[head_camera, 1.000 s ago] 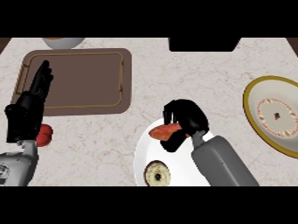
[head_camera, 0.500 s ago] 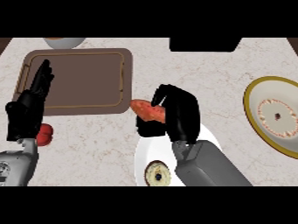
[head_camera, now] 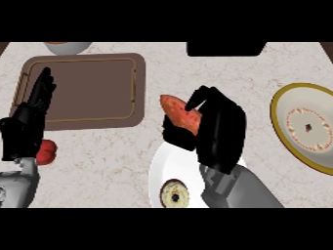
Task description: Pick the sweet potato from the plate and place it in the bowl
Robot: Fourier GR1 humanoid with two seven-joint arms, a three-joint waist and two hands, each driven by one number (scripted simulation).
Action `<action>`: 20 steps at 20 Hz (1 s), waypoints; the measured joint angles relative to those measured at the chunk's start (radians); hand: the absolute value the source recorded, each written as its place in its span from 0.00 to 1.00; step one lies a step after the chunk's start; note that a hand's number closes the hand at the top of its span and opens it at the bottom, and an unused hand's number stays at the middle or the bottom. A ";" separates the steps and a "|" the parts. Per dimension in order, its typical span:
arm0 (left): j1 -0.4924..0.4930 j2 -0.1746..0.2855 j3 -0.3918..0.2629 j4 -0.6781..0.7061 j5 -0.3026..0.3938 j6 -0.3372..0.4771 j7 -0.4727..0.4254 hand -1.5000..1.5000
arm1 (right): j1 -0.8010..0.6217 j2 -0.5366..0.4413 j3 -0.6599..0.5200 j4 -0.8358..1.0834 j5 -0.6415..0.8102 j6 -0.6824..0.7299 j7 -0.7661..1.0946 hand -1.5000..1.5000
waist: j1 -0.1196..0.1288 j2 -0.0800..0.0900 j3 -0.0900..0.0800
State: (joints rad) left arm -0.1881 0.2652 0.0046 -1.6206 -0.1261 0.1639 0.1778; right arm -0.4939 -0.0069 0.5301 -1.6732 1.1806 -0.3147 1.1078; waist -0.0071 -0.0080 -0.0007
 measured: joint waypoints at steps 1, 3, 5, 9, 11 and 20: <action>0.012 -0.001 0.002 -0.006 0.001 0.000 -0.006 0.50 | 0.015 -0.002 -0.020 -0.020 0.013 0.001 -0.002 1.00 | 0.000 0.001 0.000; 0.002 0.000 0.009 0.001 0.000 0.000 -0.003 0.50 | 0.051 -0.027 -0.076 -0.053 0.015 -0.013 -0.024 1.00 | -0.003 0.003 0.000; -0.007 0.002 0.016 0.012 0.004 -0.006 -0.008 0.50 | 0.074 -0.050 -0.140 -0.071 0.002 -0.030 -0.050 1.00 | -0.003 0.005 0.001; -0.011 0.000 0.025 0.009 0.008 -0.015 -0.009 0.50 | 0.121 -0.116 -0.265 -0.103 -0.050 -0.065 -0.116 1.00 | 0.001 0.007 0.001; -0.007 0.002 0.028 0.003 0.009 -0.021 -0.008 0.50 | 0.152 -0.155 -0.332 -0.103 -0.108 -0.102 -0.170 1.00 | 0.003 0.008 0.001; -0.027 -0.014 0.023 0.005 -0.011 -0.021 0.009 0.50 | 0.226 -0.349 -0.549 0.064 -0.207 -0.158 -0.376 1.00 | 0.005 0.009 0.001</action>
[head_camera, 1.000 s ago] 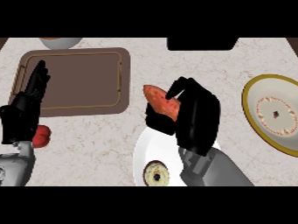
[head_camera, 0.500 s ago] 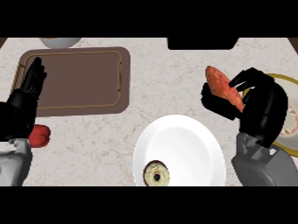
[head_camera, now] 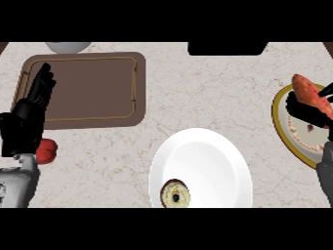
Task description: Pick the sweet potato from the plate and place it in the bowl
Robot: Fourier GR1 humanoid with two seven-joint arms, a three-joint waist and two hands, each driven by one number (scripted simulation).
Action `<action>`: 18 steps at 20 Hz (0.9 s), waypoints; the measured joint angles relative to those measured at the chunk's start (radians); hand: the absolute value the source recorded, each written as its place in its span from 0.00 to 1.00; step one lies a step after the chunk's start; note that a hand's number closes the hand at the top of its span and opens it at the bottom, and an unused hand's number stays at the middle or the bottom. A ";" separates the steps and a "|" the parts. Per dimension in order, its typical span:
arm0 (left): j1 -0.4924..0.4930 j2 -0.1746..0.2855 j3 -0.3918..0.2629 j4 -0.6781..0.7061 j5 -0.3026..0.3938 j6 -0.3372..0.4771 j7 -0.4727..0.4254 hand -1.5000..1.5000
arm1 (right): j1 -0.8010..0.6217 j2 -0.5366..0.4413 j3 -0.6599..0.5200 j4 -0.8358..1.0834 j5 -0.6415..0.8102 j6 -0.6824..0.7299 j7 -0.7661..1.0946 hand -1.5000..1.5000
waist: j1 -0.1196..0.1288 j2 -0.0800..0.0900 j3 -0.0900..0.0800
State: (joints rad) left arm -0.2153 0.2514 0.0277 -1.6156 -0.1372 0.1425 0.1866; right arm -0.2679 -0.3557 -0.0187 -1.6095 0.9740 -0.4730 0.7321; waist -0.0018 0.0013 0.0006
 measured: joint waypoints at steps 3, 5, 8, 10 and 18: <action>0.007 -0.008 -0.005 0.000 -0.006 0.000 -0.009 0.50 | -0.003 -0.049 -0.056 0.120 -0.007 -0.031 -0.068 1.00 | 0.005 0.001 0.000; 0.012 -0.010 -0.008 -0.019 -0.007 -0.005 0.004 0.50 | -0.012 -0.068 -0.086 0.220 -0.011 -0.072 -0.123 1.00 | 0.009 0.002 0.000; 0.015 -0.008 0.001 -0.015 -0.001 -0.015 -0.004 0.50 | -0.069 -0.095 -0.141 0.400 -0.056 -0.124 -0.217 1.00 | 0.013 0.003 0.001; 0.016 -0.004 0.005 -0.022 0.001 -0.023 -0.005 0.50 | -0.095 -0.104 -0.188 0.495 -0.132 -0.149 -0.294 1.00 | 0.015 0.003 0.001; -0.009 -0.009 0.010 -0.008 -0.001 -0.029 0.001 0.50 | -0.207 -0.109 -0.334 0.811 -0.426 -0.097 -0.646 0.00 | 0.023 0.008 0.003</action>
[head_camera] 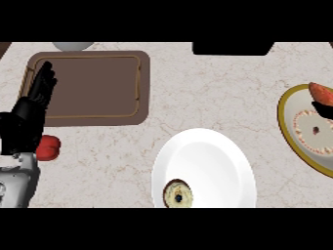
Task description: Pick the sweet potato from the plate and place it in the bowl
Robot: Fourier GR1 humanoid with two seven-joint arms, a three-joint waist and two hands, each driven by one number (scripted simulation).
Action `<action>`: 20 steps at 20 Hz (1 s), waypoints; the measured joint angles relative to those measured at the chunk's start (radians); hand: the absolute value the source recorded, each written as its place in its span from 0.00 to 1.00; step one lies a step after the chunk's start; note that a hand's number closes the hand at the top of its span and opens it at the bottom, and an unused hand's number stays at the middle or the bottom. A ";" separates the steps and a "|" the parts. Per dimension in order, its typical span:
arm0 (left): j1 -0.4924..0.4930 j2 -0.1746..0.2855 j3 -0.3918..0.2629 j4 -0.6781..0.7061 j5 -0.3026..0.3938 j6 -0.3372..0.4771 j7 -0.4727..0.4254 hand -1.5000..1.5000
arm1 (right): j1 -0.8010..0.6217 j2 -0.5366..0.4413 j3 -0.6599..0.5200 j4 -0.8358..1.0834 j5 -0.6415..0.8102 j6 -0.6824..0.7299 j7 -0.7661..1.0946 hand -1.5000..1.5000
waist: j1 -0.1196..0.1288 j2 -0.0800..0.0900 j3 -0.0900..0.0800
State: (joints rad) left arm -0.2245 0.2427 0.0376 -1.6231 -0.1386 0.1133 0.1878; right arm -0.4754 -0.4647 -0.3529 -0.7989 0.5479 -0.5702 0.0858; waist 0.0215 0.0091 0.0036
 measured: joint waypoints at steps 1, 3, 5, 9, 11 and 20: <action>0.001 0.005 0.004 -0.009 0.004 -0.006 0.007 0.50 | -0.009 -0.004 -0.021 0.030 -0.034 0.012 -0.053 0.00 | 0.001 0.000 0.000; -0.007 -0.006 -0.006 -0.001 -0.012 0.005 0.008 0.50 | -0.023 0.003 -0.055 0.067 -0.090 0.020 -0.152 0.00 | -0.002 -0.001 0.000; 0.004 -0.016 -0.013 -0.009 -0.017 0.007 0.010 0.50 | -0.050 -0.002 -0.088 0.104 -0.134 0.023 -0.227 0.00 | -0.002 -0.002 0.000; 0.008 -0.020 0.000 0.019 -0.021 0.007 -0.023 0.50 | -0.039 -0.013 -0.148 0.127 -0.221 0.041 -0.344 0.00 | -0.011 -0.005 -0.002; 0.012 -0.019 0.010 0.031 -0.020 0.004 -0.028 0.50 | -0.015 -0.020 -0.160 0.084 -0.258 0.076 -0.343 0.00 | -0.018 -0.007 -0.003; 0.018 -0.027 0.019 0.016 -0.040 0.014 -0.010 0.50 | 0.266 0.004 -0.243 -0.265 -0.473 0.278 -0.328 0.00 | -0.042 -0.015 -0.004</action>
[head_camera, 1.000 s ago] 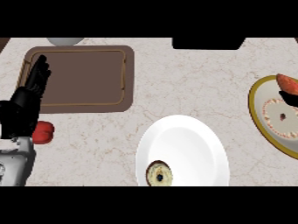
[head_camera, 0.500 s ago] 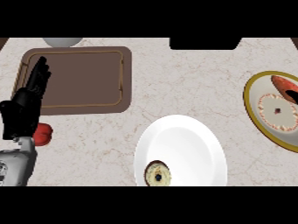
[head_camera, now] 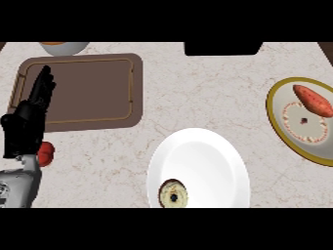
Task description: Pick the sweet potato from the plate and place it in the bowl
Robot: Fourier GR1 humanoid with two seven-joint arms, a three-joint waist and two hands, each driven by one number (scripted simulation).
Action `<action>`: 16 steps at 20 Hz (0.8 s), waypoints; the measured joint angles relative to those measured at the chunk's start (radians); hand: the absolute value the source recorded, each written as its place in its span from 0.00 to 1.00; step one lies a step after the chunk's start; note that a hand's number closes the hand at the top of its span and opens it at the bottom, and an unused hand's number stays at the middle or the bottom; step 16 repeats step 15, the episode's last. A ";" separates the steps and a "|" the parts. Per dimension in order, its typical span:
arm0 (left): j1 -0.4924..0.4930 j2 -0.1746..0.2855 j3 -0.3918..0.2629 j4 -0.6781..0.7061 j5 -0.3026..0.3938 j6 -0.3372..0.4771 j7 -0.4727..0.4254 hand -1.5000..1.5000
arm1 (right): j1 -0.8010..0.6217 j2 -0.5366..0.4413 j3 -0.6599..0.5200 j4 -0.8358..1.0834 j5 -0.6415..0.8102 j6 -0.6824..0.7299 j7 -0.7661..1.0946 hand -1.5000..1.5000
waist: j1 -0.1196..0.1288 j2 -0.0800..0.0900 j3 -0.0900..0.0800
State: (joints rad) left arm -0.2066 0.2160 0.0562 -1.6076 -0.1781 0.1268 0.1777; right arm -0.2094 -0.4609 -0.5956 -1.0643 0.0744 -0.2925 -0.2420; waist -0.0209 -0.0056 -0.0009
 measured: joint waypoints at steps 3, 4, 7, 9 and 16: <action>-0.006 0.007 0.011 -0.002 0.005 -0.008 0.006 0.50 | 0.127 0.027 -0.022 -0.145 -0.070 0.082 0.000 0.00 | -0.003 -0.001 0.000; -0.013 0.009 0.015 0.004 0.006 -0.009 0.004 0.50 | 0.170 0.031 -0.030 -0.193 -0.091 0.113 0.002 0.00 | -0.004 0.000 0.000; -0.001 0.004 0.015 0.000 0.008 -0.016 -0.002 0.50 | 0.285 0.069 -0.045 -0.300 -0.134 0.172 -0.014 0.00 | 0.002 0.001 0.000; 0.004 0.005 0.020 0.002 0.009 -0.020 -0.008 0.50 | 0.357 0.096 -0.058 -0.356 -0.165 0.217 -0.039 0.00 | 0.004 0.002 0.000; -0.012 -0.012 0.012 -0.005 -0.012 -0.020 0.012 0.50 | 0.479 0.186 -0.064 -0.476 -0.180 0.268 -0.091 0.00 | 0.012 0.004 0.001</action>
